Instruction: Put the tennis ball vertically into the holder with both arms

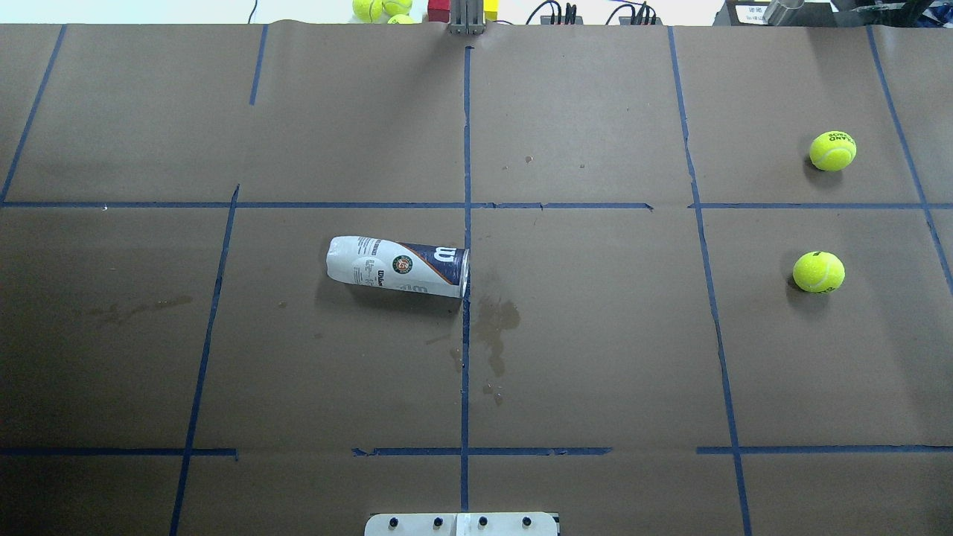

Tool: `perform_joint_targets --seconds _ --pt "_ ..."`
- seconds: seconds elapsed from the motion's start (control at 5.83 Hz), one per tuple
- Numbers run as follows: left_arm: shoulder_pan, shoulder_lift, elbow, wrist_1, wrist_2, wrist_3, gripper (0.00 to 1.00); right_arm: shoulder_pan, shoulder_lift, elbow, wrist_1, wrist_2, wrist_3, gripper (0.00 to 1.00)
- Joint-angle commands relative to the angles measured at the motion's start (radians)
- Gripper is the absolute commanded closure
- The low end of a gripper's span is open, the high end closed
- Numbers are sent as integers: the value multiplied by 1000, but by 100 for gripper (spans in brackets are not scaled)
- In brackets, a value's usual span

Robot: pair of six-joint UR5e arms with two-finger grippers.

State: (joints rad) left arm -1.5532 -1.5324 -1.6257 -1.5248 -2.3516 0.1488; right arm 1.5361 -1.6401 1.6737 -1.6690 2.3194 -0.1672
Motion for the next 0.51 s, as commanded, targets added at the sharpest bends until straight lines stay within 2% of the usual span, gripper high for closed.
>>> perform_joint_targets --seconds 0.0,0.34 --pt "-1 0 -8 -3 -3 2 0 -1 3 3 0 2 2 0" --pt "2 12 -54 -2 5 2 0 -1 3 8 0 5 2 0"
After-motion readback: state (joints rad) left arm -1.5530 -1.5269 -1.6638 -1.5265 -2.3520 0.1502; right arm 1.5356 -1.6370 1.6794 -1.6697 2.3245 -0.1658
